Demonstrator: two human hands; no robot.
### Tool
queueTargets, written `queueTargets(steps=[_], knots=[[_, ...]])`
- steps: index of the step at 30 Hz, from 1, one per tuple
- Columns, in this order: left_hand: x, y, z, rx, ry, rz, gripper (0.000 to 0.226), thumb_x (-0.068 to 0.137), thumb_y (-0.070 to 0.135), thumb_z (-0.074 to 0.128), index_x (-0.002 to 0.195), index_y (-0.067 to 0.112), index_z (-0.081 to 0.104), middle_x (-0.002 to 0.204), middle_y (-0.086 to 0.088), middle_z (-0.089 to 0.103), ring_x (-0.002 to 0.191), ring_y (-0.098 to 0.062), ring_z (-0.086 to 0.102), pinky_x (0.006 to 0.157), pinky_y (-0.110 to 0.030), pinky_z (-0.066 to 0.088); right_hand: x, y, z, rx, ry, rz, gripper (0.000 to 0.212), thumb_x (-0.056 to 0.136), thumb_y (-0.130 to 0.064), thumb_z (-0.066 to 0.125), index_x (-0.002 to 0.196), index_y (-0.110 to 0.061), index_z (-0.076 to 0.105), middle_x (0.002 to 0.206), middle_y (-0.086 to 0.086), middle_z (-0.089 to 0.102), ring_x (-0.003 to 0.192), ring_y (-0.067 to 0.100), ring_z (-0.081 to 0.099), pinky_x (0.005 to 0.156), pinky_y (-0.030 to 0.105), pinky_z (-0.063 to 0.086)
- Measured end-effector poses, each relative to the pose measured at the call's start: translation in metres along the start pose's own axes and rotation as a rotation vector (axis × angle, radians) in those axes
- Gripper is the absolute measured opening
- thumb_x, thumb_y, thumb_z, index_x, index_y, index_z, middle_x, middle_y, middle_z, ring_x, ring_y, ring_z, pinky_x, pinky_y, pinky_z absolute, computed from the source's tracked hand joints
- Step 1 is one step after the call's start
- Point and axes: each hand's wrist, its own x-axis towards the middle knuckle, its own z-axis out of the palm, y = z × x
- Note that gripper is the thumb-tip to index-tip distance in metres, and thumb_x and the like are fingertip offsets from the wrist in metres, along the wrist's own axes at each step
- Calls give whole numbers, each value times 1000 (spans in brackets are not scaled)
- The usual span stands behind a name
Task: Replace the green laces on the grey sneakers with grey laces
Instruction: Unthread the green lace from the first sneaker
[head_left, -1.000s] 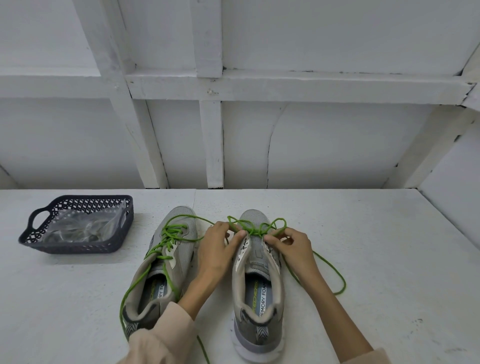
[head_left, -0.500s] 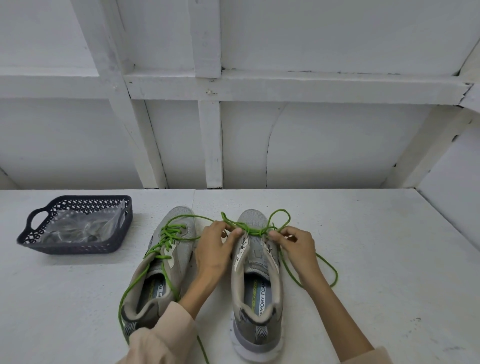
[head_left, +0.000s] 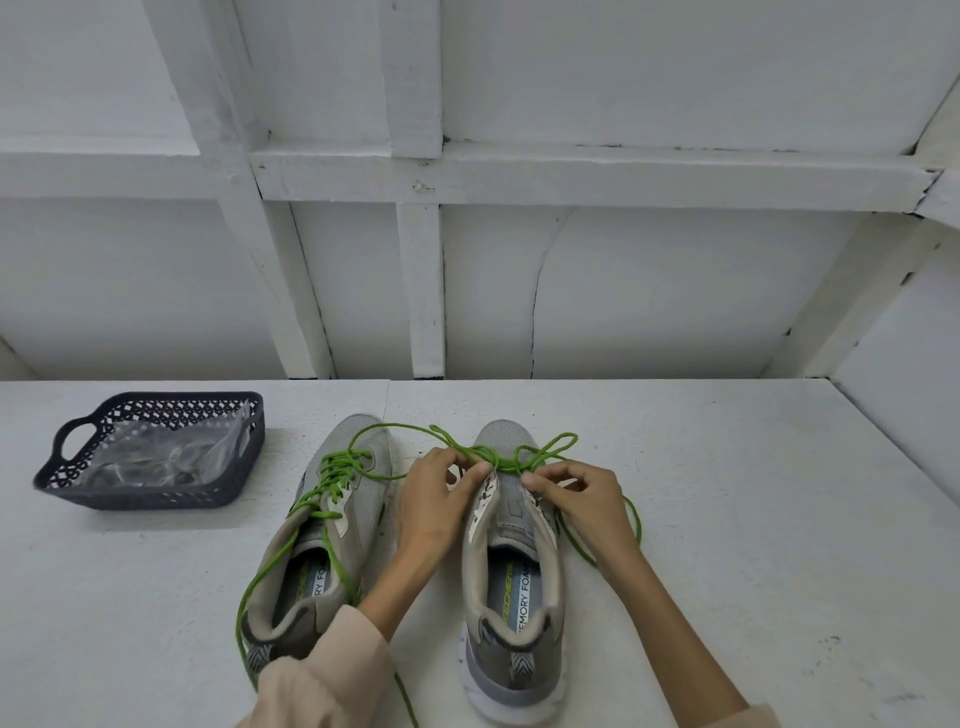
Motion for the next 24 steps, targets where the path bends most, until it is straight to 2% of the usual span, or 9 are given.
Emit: queueTargets(steps=[5,8,10,12,15,18,21,24], knots=[[-4,3,-1,-42,-12,-2,37,77,54,58,84,20,70,89,8,68,74,-6,55,71,-33,47,-2,1,-4,45,-15,22,15,72,-22,84,79,-11,77,55,-7,63,46,3,44,53,15,40],[-3,2,1,-31,-22,-7,19,85,38,67,84,20,68,91,7,68,73,-10,55,70,-34,47,-1,3,-4,-9,-17,-5,4,76,-15,81,78,-15,77,69,-2,72,51,2,48,58,18,45],[-2,2,2,-22,-15,-14,10,89,27,68,82,21,65,90,6,68,73,-12,55,69,-35,45,2,5,-2,-86,-10,-25,9,80,-12,76,76,-19,74,77,-1,73,53,0,50,61,19,45],[-1,1,1,-36,46,-45,12,91,27,66,82,19,63,88,3,66,75,-16,57,69,-37,44,4,5,-1,-119,55,-45,14,87,-10,68,77,-19,68,76,-5,69,56,0,52,61,18,43],[2,1,-4,-78,143,-97,23,94,32,61,85,10,61,90,-3,63,82,-19,60,72,-37,44,7,6,-4,41,206,-29,14,96,-15,56,83,-16,60,76,-2,64,58,10,49,57,21,40],[0,2,-4,-135,66,-103,26,87,43,67,83,18,64,87,4,66,75,-16,59,67,-33,45,7,8,-4,23,93,26,17,89,-31,67,87,-14,65,82,2,67,64,9,54,61,23,42],[-3,-1,1,-115,-20,-91,33,76,60,67,81,28,66,85,10,69,67,-17,59,64,-36,48,4,8,1,-123,7,-2,17,80,-28,77,80,-12,71,74,-3,69,59,-2,53,58,13,41],[0,-3,2,-22,13,-81,19,86,43,69,81,25,65,83,5,68,71,-17,60,67,-38,48,5,8,2,-131,39,-45,15,84,-19,74,70,-16,69,66,-7,65,55,-2,51,60,19,41]])
